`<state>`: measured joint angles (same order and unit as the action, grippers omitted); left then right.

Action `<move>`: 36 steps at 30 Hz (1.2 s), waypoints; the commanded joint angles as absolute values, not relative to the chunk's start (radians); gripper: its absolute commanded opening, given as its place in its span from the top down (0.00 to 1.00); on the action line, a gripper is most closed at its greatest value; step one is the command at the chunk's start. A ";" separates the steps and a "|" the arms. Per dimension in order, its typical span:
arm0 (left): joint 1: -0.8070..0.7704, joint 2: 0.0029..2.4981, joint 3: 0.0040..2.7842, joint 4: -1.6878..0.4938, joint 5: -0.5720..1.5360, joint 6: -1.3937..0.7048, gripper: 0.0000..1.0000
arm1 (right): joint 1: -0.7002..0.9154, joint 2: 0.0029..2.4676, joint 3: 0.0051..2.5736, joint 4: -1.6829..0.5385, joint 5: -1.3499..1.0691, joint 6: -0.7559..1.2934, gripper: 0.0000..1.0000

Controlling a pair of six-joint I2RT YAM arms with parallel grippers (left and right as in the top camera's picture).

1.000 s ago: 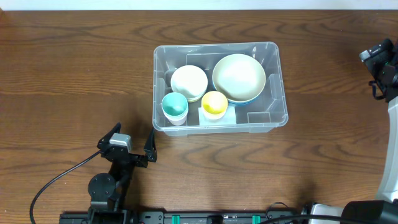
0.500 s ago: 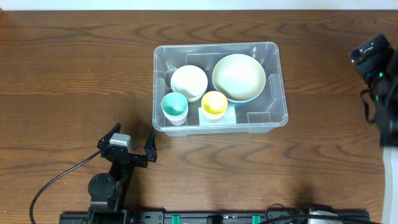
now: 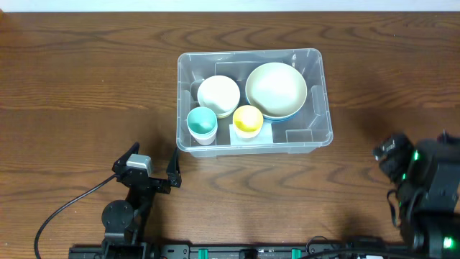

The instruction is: Pack container

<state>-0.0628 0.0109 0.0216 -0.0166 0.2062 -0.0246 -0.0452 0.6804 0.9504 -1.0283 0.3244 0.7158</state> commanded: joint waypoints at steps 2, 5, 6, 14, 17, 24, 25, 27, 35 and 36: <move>-0.067 0.004 0.004 -0.051 0.217 -0.008 0.02 | -0.036 0.533 0.836 -0.946 0.426 0.682 0.01; -0.067 0.004 0.004 -0.051 0.217 -0.008 0.02 | -0.032 0.422 0.721 -0.778 0.344 0.473 0.01; -0.067 0.004 0.004 -0.051 0.217 -0.008 0.02 | -0.030 0.385 0.679 -0.718 0.291 0.382 0.01; -0.067 0.004 0.004 -0.051 0.217 -0.008 0.02 | -0.028 0.172 0.403 -0.401 0.018 -0.006 0.01; -0.067 0.004 0.004 -0.051 0.217 -0.008 0.02 | -0.028 0.096 0.304 -0.324 0.017 -0.005 0.01; -0.067 0.004 0.004 -0.051 0.217 -0.008 0.02 | -0.027 0.006 0.171 -0.264 -0.025 -0.001 0.01; -0.067 0.004 0.004 -0.051 0.217 -0.008 0.02 | -0.027 0.006 0.160 -0.241 -0.028 0.000 0.01; -0.067 0.004 0.004 -0.051 0.217 -0.008 0.02 | -0.027 0.006 0.133 -0.177 -0.028 0.000 0.01; -0.067 0.004 0.004 -0.051 0.217 -0.008 0.02 | -0.027 0.006 0.028 0.011 -0.035 0.001 0.01; -0.067 0.004 0.004 -0.051 0.217 -0.008 0.02 | -0.027 0.006 0.013 0.034 -0.035 0.004 0.01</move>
<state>-0.0628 0.0109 0.0219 -0.0174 0.2058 -0.0216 -0.0399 0.0135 0.0460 0.0032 -0.0216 0.0158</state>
